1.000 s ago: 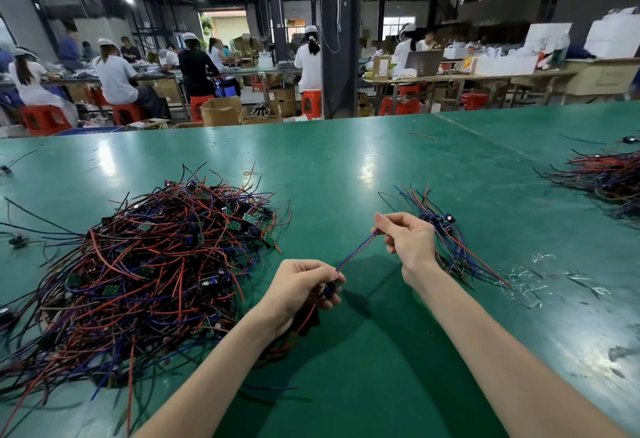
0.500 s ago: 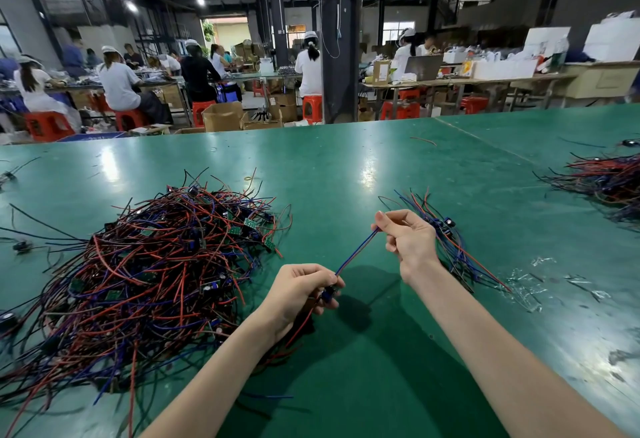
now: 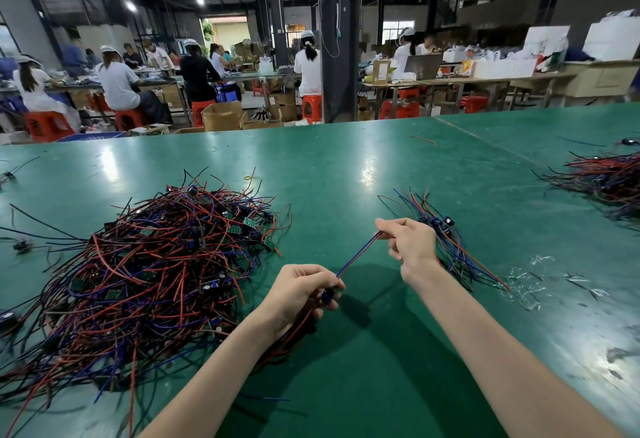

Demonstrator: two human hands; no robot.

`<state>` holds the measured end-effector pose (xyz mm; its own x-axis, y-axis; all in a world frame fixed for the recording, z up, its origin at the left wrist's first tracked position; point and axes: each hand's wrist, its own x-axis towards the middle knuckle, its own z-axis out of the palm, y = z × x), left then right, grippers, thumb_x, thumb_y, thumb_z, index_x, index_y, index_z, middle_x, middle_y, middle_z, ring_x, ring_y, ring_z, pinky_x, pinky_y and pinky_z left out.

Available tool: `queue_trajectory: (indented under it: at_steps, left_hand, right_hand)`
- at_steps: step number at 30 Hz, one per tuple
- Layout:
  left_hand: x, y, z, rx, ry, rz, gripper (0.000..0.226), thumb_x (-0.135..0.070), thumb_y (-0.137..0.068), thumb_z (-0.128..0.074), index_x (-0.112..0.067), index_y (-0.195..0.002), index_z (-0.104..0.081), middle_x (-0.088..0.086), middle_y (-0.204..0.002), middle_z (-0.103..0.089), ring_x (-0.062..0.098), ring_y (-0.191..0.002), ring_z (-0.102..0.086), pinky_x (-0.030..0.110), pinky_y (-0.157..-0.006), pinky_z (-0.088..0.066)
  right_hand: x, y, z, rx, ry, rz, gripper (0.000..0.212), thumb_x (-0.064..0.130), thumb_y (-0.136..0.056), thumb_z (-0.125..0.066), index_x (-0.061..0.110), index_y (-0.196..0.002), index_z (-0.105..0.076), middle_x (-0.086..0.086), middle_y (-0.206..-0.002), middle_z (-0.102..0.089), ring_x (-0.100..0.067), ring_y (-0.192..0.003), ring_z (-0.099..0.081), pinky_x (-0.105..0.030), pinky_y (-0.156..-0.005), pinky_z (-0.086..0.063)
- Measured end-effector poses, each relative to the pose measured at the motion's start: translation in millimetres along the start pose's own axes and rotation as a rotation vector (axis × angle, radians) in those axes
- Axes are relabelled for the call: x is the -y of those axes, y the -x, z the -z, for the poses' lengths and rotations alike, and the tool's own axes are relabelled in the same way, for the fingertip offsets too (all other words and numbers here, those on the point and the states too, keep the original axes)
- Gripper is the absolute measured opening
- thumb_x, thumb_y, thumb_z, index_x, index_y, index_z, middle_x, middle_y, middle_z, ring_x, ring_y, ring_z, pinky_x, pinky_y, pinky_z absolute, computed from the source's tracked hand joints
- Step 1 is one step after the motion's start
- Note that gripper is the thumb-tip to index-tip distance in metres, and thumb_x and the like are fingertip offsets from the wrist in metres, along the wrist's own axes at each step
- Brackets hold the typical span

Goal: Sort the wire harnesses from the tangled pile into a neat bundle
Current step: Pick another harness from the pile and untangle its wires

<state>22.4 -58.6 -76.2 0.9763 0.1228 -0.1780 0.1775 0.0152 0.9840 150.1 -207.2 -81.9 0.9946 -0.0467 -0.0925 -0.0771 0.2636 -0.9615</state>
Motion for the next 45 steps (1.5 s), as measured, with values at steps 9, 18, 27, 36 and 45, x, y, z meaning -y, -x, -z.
queue_trajectory:
  at_steps: [9,18,27,36,45]
  left_hand:
    - [-0.8,2.7,0.7,0.039,-0.003,-0.001,0.022,0.0,-0.087,-0.055,-0.003,-0.068,-0.066,0.007,-0.056,-0.061,0.013,-0.045,-0.057,0.015,-0.037,-0.032]
    - [0.0,4.6,3.5,0.165,-0.023,0.001,0.026,-0.004,-0.088,-0.058,-0.01,-0.066,-0.069,0.007,-0.063,-0.064,0.014,-0.052,-0.061,0.015,-0.042,-0.038]
    - [-0.4,4.5,2.5,0.182,-0.031,-0.004,0.012,-0.022,-0.069,-0.064,-0.017,-0.06,-0.07,0.003,-0.064,-0.063,0.011,-0.051,-0.06,0.014,-0.038,-0.031]
    - [2.4,0.6,3.9,0.161,-0.005,-0.009,0.011,-0.022,-0.067,-0.064,-0.016,-0.059,-0.069,0.004,-0.061,-0.062,0.012,-0.05,-0.058,0.015,-0.04,-0.034]
    - [3.0,-0.5,3.7,0.141,0.007,-0.017,0.01,-0.02,-0.067,-0.063,-0.013,-0.062,-0.068,0.005,-0.06,-0.062,0.013,-0.049,-0.058,0.015,-0.041,-0.035]
  right_hand:
    - [2.3,0.2,2.0,0.113,-0.173,-0.085,0.02,0.0,-0.081,-0.069,0.006,-0.067,-0.055,-0.009,-0.055,-0.063,-0.004,-0.033,-0.038,-0.014,-0.031,-0.025]
    - [-9.0,3.7,-0.2,-0.003,0.458,0.638,0.015,0.017,-0.078,-0.077,0.011,-0.067,-0.069,-0.001,-0.057,-0.064,-0.005,-0.044,-0.05,-0.017,-0.047,-0.043]
    - [-0.1,1.7,2.3,0.159,-0.292,-0.207,0.023,-0.002,-0.083,-0.064,0.007,-0.067,-0.05,-0.007,-0.05,-0.061,-0.001,-0.03,-0.033,-0.013,-0.029,-0.021]
    - [-2.8,6.8,-0.7,0.11,-0.09,0.099,0.02,0.006,-0.08,-0.073,0.009,-0.066,-0.059,-0.006,-0.055,-0.067,-0.005,-0.034,-0.04,-0.015,-0.035,-0.03]
    - [-0.8,7.4,0.5,0.074,-0.094,0.048,0.023,0.005,-0.078,-0.074,0.01,-0.063,-0.057,-0.006,-0.055,-0.066,-0.004,-0.034,-0.039,-0.015,-0.035,-0.029]
